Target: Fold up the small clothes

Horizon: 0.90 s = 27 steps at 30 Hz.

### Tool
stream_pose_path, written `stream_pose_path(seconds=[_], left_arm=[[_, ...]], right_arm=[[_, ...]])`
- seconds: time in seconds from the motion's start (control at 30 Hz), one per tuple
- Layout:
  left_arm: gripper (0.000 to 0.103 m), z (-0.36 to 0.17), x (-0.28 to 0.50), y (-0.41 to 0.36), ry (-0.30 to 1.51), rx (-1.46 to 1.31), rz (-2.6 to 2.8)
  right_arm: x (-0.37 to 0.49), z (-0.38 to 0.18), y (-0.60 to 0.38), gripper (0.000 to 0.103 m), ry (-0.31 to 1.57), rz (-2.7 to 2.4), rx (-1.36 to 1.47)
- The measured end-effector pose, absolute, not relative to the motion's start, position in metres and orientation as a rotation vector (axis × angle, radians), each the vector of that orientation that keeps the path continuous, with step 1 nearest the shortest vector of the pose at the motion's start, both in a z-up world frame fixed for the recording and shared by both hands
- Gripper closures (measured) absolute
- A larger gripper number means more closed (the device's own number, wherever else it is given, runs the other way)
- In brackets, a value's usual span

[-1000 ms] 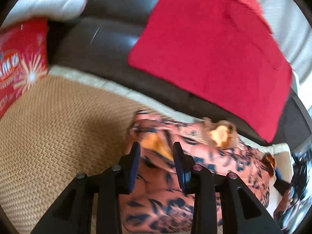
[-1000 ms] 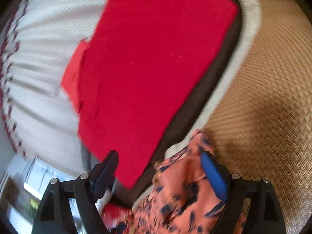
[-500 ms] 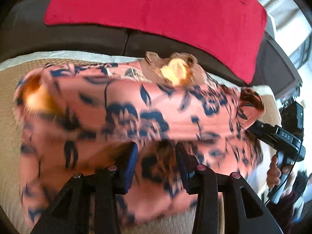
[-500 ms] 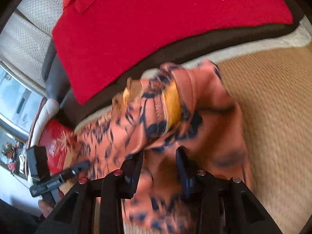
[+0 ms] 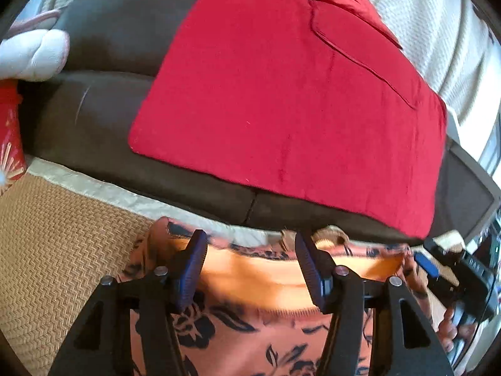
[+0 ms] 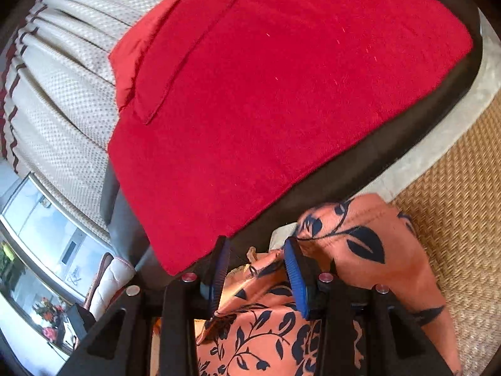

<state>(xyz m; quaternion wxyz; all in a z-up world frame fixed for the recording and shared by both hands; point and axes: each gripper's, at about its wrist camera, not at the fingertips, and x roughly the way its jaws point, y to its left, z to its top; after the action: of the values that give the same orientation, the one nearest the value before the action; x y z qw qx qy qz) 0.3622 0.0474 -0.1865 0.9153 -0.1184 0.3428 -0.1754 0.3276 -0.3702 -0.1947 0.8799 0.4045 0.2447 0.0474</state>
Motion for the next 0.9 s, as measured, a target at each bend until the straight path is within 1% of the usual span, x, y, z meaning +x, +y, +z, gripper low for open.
stream_pose_path(seconds=[0.13, 0.2, 0.23, 0.27, 0.33, 0.37, 0.4, 0.47, 0.57, 0.67, 0.8, 0.9], left_arm=[[0.044, -0.168, 0.332, 0.032, 0.675, -0.195, -0.509], [0.040, -0.163, 0.323, 0.025, 0.672, -0.173, -0.572], [0.037, -0.165, 0.321, 0.019, 0.684, -0.158, -0.609], [0.032, -0.168, 0.321, 0.012, 0.712, -0.135, -0.638], [0.032, -0.185, 0.325, -0.002, 0.780, -0.097, -0.647], [0.032, -0.194, 0.328, -0.008, 0.805, -0.087, -0.636], [0.032, -0.203, 0.332, -0.013, 0.832, -0.072, -0.620], [0.032, -0.220, 0.342, -0.025, 0.876, -0.026, -0.543], [0.032, -0.243, 0.360, -0.035, 0.918, 0.057, -0.372], [0.032, -0.244, 0.364, -0.034, 0.921, 0.013, -0.326], [0.032, -0.210, 0.325, -0.046, 0.841, 0.052, -0.316], [0.032, -0.161, 0.276, -0.076, 0.750, 0.133, -0.415]], right_arm=[[0.323, -0.184, -0.350, 0.063, 0.613, 0.199, 0.788], [0.327, -0.182, -0.325, 0.063, 0.722, 0.292, 0.733], [0.330, -0.186, -0.311, 0.063, 0.780, 0.323, 0.703], [0.336, -0.192, -0.300, 0.063, 0.831, 0.343, 0.680], [0.357, -0.214, -0.284, 0.062, 0.954, 0.282, 0.651], [0.365, -0.223, -0.286, 0.062, 0.959, 0.233, 0.674], [0.375, -0.230, -0.292, 0.064, 0.928, 0.194, 0.730], [0.379, -0.232, -0.309, 0.064, 0.821, 0.136, 0.818], [0.340, -0.216, -0.343, 0.063, 0.657, 0.095, 0.980], [0.277, -0.176, -0.375, 0.062, 0.525, 0.030, 0.903], [0.170, -0.139, -0.417, 0.062, 0.414, -0.089, 0.852], [0.071, -0.108, -0.459, 0.062, 0.324, -0.234, 0.833]])
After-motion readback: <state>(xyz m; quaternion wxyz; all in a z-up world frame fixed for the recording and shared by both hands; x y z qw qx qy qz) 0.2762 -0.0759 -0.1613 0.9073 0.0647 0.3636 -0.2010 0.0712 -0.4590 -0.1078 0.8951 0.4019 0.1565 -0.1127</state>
